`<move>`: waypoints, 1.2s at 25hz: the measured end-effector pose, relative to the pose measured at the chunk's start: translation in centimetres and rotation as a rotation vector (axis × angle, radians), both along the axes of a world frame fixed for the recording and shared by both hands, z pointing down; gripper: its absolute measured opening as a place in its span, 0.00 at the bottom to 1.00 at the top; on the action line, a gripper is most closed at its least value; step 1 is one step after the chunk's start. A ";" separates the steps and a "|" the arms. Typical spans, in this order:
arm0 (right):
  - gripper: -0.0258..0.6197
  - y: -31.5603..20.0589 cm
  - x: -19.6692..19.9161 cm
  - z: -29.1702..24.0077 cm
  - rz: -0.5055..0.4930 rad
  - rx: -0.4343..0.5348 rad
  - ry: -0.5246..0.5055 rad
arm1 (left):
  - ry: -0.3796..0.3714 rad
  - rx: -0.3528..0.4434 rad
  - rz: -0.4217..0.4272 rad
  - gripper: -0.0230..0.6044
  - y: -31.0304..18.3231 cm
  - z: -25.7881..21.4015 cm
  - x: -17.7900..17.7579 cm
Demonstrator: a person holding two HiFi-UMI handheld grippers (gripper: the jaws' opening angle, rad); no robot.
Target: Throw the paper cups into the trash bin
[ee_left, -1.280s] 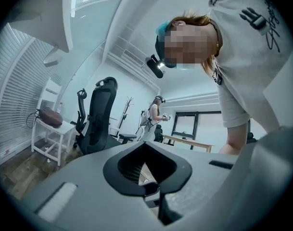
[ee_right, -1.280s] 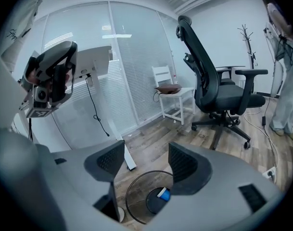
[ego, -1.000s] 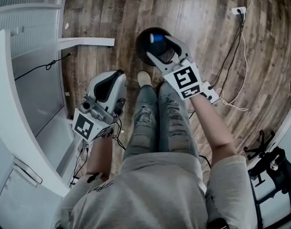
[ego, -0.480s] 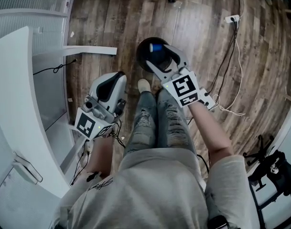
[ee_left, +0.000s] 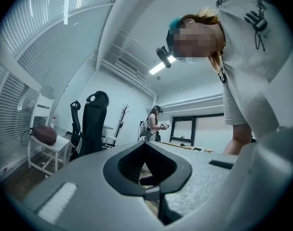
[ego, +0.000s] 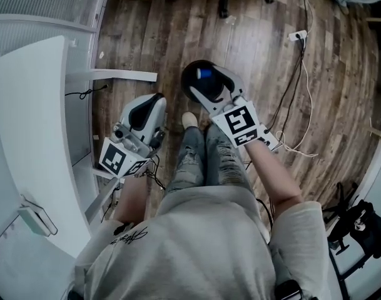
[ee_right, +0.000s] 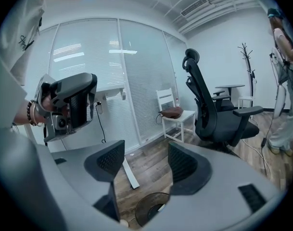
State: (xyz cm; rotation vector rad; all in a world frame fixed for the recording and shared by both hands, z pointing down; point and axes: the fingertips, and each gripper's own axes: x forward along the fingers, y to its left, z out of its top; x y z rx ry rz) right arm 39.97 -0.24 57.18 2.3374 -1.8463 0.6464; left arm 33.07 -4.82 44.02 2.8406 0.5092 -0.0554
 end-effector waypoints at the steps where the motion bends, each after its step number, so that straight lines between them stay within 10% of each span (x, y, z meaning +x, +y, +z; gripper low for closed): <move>1: 0.48 -0.2 0.1 -0.7 0.000 0.008 0.006 | 0.005 0.003 0.004 0.04 -0.1 -0.4 0.2; 30: 0.48 1.0 2.1 -17.5 0.098 0.214 0.090 | 0.108 0.083 -0.020 0.04 -1.2 -10.1 0.0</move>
